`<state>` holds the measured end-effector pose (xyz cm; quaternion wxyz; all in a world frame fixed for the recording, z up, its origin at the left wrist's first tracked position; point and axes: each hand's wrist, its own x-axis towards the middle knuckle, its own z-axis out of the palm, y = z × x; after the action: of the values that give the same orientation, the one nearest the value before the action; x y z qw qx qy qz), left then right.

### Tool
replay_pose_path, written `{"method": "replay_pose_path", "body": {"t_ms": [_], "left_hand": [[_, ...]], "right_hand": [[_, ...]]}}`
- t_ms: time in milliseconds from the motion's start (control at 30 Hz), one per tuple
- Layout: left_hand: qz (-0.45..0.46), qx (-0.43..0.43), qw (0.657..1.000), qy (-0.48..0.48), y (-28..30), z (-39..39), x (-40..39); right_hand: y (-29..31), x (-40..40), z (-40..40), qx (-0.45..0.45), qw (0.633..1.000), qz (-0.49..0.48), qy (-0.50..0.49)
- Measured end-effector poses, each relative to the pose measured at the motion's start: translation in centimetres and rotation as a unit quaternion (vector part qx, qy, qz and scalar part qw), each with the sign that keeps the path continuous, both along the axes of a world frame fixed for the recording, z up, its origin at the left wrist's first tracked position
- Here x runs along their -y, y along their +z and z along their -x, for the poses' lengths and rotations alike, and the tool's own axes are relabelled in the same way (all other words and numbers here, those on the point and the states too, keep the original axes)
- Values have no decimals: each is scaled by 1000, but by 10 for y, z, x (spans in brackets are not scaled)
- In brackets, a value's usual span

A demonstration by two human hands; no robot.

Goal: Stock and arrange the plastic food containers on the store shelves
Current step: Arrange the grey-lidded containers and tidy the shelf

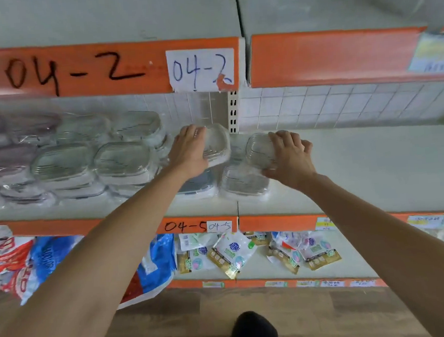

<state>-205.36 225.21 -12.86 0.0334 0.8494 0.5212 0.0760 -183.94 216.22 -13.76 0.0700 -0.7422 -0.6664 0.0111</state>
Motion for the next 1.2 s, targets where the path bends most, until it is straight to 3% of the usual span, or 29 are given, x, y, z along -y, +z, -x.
{"method": "replay_pose_path", "body": {"t_ms": [167, 367, 600, 700, 833, 1000, 1200], "left_hand": [[-6, 36, 999, -4, -31, -11, -47], [11, 28, 999, -28, -37, -2, -60], [-93, -18, 995, 13, -40, 9, -38], [-63, -1, 998, 0, -47, 9, -24], [-26, -36, 999, -21, -46, 18, -6], [-6, -41, 997, -65, -32, 37, 27], [77, -56, 993, -64, 2, 78, 75]], "right_hand": [[-28, -50, -4, -45, 999, -24, -14], [-46, -84, 2, -53, 997, -5, 62], [-59, -83, 36, 51, 993, -99, 39], [-59, -79, 42, 96, 992, -72, 49], [-42, -68, 44, 65, 995, -16, 76], [-28, -35, 70, 107, 978, -2, 177], [2, 13, 111, 12, 961, 138, 241]]}}
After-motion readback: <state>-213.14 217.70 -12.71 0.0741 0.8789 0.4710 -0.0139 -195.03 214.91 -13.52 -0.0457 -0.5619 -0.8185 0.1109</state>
